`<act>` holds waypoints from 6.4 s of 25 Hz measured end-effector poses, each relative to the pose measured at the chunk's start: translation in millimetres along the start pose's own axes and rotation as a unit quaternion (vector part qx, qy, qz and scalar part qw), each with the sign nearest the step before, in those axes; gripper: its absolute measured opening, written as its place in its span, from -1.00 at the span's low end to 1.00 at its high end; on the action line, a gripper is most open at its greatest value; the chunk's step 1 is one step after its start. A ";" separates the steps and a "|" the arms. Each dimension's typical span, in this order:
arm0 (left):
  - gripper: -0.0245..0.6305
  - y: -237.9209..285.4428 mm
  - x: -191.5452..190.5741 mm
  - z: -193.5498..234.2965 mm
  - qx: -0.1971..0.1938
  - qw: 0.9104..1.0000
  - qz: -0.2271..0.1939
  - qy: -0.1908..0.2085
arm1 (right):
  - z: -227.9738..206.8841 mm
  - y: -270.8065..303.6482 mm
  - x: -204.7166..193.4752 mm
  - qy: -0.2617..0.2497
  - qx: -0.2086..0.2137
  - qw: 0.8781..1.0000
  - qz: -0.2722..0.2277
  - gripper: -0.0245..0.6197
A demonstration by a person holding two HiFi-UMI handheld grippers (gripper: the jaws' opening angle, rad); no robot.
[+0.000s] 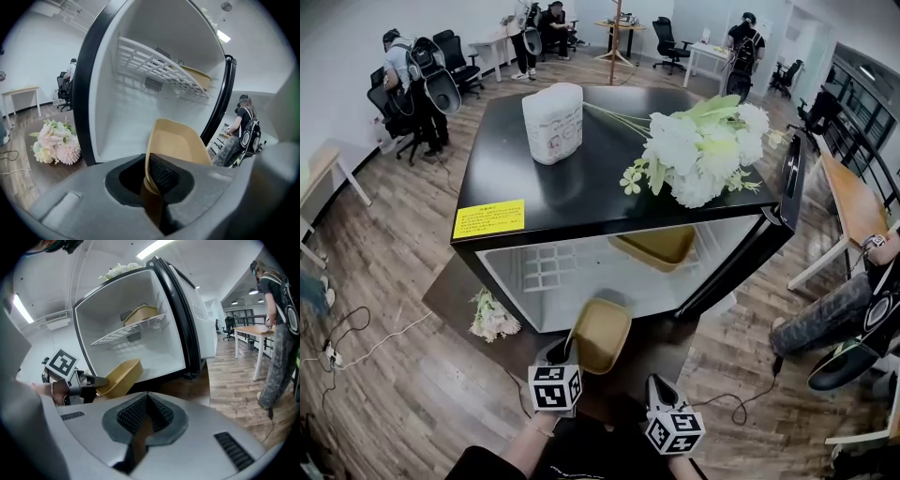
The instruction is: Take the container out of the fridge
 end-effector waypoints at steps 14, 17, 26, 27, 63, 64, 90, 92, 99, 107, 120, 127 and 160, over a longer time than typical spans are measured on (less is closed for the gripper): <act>-0.83 -14.3 -57.7 1.4 0.003 0.999 0.042 0.011 | 13.2 2.2 -6.6 -0.013 0.011 1.000 0.006 -0.90; -0.83 -16.0 -68.6 3.5 0.008 0.999 0.050 0.011 | 14.1 0.6 -8.6 -0.012 0.009 1.000 0.007 -0.90; -0.83 -15.2 -87.0 23.3 0.040 0.997 0.068 0.007 | 14.1 -1.2 -13.1 -0.010 0.002 1.000 0.007 -0.90; -0.83 -15.2 -88.7 25.8 0.045 0.997 0.070 0.005 | 14.0 -1.6 -13.4 -0.011 0.001 1.000 0.007 -0.90; -0.39 -11.8 -89.5 37.2 0.060 0.992 0.085 -0.068 | 1.7 -2.0 -12.8 0.006 -0.019 1.000 0.011 -0.90; -0.39 -13.1 -86.5 36.7 0.062 0.993 0.080 -0.064 | 2.0 -1.6 -12.3 0.005 -0.019 1.000 0.011 -0.90; -0.41 -59.0 26.2 -35.5 -0.053 0.995 -0.078 0.040 | -22.1 -16.5 47.6 0.035 -0.047 0.997 -0.047 -0.90; -0.47 -60.3 30.9 -38.4 -0.058 0.994 -0.084 0.041 | -22.0 -20.9 65.4 0.035 -0.048 0.995 -0.073 -0.90; -0.77 -60.8 39.0 -40.9 -0.063 0.993 -0.091 0.046 | -24.6 -41.3 133.3 0.043 -0.050 0.984 -0.165 -0.90; -0.89 -64.2 37.0 -50.1 -0.079 0.988 -0.100 0.089 | -23.0 -56.1 212.0 0.051 -0.028 0.965 -0.256 -0.70; -0.90 -60.9 35.2 -38.5 -0.075 0.991 -0.084 0.077 | -9.1 -51.0 285.7 0.063 -0.011 0.968 -0.243 -0.55; -0.90 -65.1 38.9 -35.6 -0.072 0.989 -0.094 0.089 | -8.1 -25.2 299.0 0.060 -0.007 0.979 -0.197 -0.47; -0.90 -57.2 23.3 8.4 -0.024 0.993 -0.070 0.091 | -21.6 31.7 295.7 0.150 -0.103 0.980 -0.078 -0.80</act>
Point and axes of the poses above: the fingertips, and each gripper's own axes: y forward along the fingers, z to its left, x out of its top, the point moved 4 cm from there along -y, backward along the fingers, and after that the axes turned 13 degrees about z, right-handed, at the moved point
